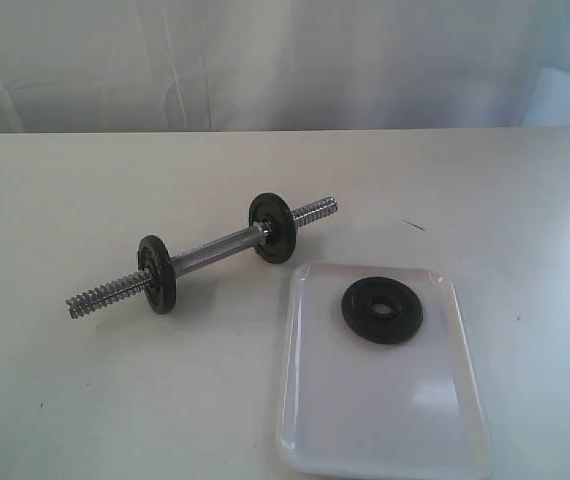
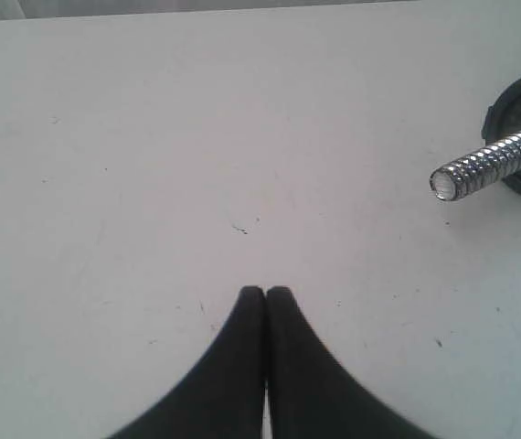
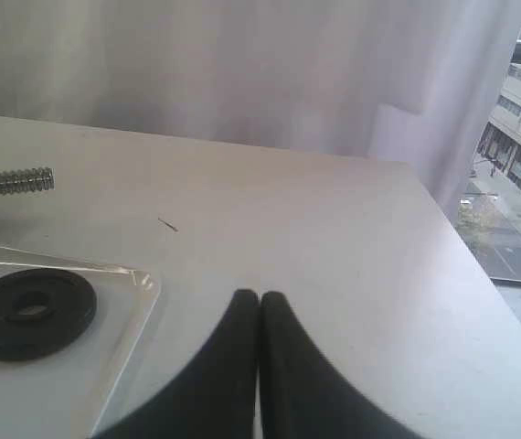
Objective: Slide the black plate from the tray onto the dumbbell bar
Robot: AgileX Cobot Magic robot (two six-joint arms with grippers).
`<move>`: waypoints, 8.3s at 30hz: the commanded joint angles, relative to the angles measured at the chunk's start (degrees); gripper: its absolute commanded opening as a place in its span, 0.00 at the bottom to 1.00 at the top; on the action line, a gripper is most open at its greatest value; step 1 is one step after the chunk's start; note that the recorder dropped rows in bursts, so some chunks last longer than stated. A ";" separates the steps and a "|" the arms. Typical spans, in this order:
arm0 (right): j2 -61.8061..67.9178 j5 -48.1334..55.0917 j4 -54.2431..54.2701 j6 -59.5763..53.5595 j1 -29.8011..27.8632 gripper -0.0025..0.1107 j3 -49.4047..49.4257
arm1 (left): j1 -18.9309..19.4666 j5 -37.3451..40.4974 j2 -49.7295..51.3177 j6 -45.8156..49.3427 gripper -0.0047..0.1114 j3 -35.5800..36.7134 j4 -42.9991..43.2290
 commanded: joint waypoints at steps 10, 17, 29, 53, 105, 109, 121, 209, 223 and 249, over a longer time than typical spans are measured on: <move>-0.27 0.23 0.09 -0.01 0.31 0.02 0.22 | -0.28 -0.03 -0.28 -0.26 0.04 0.28 -0.31; -0.27 0.10 -0.32 -0.22 0.31 0.02 0.22 | -0.28 -0.03 -0.28 -0.26 0.04 0.28 -0.31; -0.27 -19.14 0.20 6.19 0.31 0.02 0.22 | -0.28 -12.14 -0.28 -8.46 0.04 -3.06 -10.46; 2.81 13.01 0.09 11.91 0.31 0.02 -28.95 | -0.28 11.62 29.78 -2.58 0.04 -44.75 -12.75; 15.28 19.97 -2.84 11.78 0.31 0.02 -33.40 | -16.30 40.99 108.53 50.88 0.64 -95.71 -34.69; 15.28 19.97 -2.84 11.78 0.31 0.02 -33.40 | -20.19 43.60 112.04 45.94 0.64 -98.99 -25.75; 15.28 20.47 -2.84 11.78 0.31 0.02 -33.40 | -25.47 35.64 120.25 44.24 0.64 -103.10 -19.09; 15.28 23.30 -2.84 11.78 0.41 0.02 -33.40 | -25.37 53.55 127.16 -40.04 0.04 -103.10 -8.00; 15.28 23.19 -2.84 11.78 0.43 0.02 -33.40 | -24.06 53.75 127.16 -35.77 0.45 -103.10 -7.32; 15.28 23.18 -2.84 11.78 0.43 0.02 -33.40 | -24.11 58.78 126.05 -12.69 0.75 -113.66 -4.30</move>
